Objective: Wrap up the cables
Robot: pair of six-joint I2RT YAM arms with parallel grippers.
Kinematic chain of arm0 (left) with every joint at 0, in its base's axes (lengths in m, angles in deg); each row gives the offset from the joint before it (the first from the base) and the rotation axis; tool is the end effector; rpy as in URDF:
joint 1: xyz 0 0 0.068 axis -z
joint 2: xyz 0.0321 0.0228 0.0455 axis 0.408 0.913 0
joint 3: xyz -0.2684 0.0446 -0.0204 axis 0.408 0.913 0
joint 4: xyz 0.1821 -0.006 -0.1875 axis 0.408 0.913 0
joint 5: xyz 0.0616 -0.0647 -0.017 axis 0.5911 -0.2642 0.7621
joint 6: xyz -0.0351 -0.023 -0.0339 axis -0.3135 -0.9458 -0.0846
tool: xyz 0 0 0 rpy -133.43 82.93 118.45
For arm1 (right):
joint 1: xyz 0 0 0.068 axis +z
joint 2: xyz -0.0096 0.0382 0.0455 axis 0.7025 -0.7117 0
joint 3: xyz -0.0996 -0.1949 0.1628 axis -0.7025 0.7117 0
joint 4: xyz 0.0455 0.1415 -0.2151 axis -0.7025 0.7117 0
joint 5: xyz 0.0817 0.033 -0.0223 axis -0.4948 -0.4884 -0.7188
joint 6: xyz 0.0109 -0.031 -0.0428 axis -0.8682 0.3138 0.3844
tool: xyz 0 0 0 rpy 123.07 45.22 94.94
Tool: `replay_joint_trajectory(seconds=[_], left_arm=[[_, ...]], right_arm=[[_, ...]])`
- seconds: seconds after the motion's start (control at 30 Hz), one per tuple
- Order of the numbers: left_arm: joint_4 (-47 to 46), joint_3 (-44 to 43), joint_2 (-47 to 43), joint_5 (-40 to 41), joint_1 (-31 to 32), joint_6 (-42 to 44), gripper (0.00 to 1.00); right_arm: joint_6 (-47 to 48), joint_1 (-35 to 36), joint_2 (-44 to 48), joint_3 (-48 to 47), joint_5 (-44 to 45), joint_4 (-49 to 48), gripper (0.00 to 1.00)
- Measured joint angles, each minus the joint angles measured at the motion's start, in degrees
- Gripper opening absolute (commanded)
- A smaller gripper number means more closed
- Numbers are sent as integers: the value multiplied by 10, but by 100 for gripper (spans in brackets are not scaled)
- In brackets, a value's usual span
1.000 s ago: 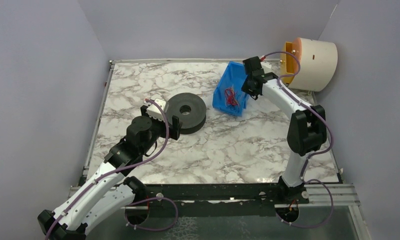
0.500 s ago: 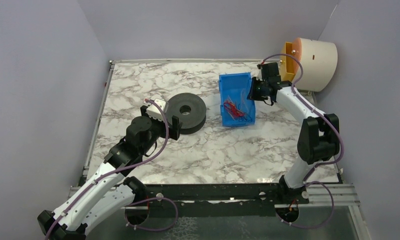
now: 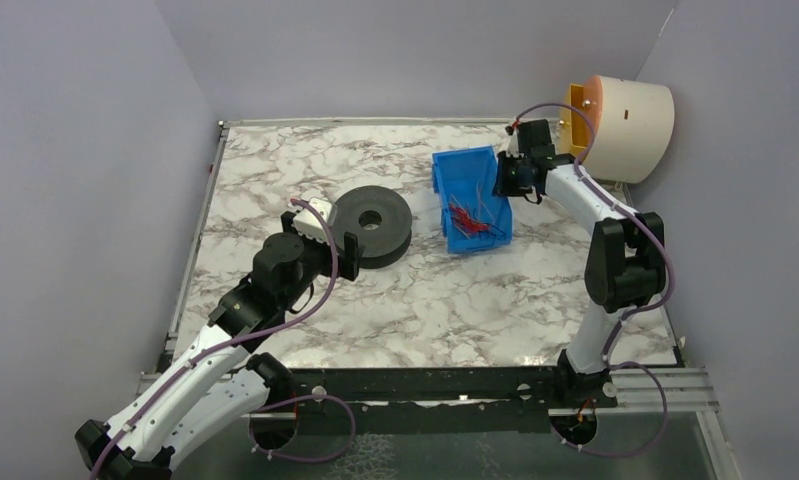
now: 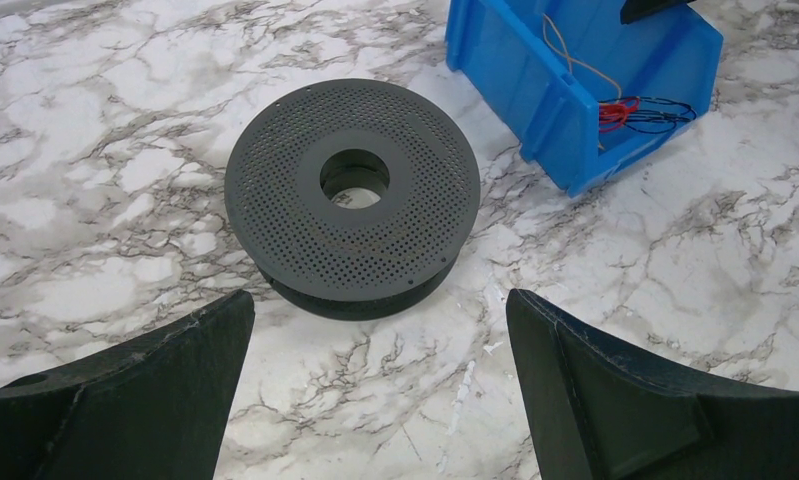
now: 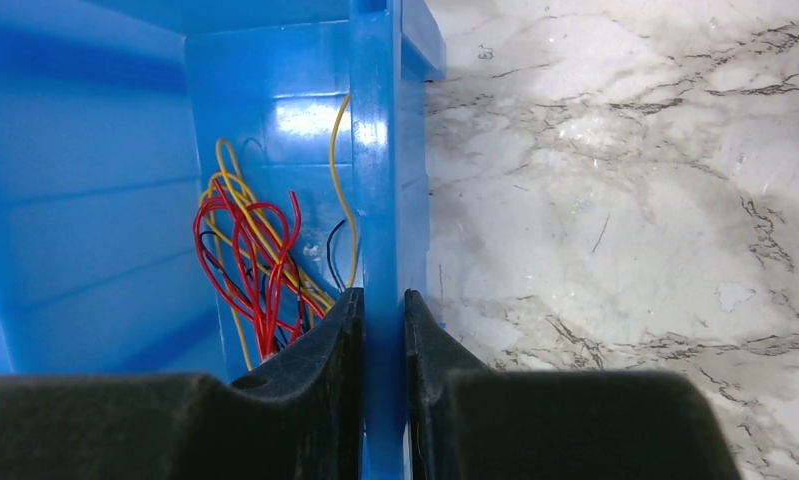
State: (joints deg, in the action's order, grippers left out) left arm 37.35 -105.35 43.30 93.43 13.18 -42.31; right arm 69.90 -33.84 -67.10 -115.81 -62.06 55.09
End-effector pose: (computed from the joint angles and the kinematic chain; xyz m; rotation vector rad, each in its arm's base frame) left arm 0.1347 -0.0939 0.3110 0.3476 1.8218 -0.3685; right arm 0.3996 0.0797 0.2410 -0.0883 2.4624 0.2696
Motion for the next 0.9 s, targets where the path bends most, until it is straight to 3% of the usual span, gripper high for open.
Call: replay_joint_trajectory(seconds=[0.27,0.47,0.5,0.9], left_arm=[[0,1,1,0,0,2,99],[0,1,2,0,0,2,99],[0,1,2,0,0,2,99],[0,1,5,1,0,2,99]], right_arm=[[-23,0,-1,2,35,-3,16],[-48,0,11,15,64,-9,52],[-53,0,16,16,66,-10,55],[-62,0,77,9,72,-18,66]])
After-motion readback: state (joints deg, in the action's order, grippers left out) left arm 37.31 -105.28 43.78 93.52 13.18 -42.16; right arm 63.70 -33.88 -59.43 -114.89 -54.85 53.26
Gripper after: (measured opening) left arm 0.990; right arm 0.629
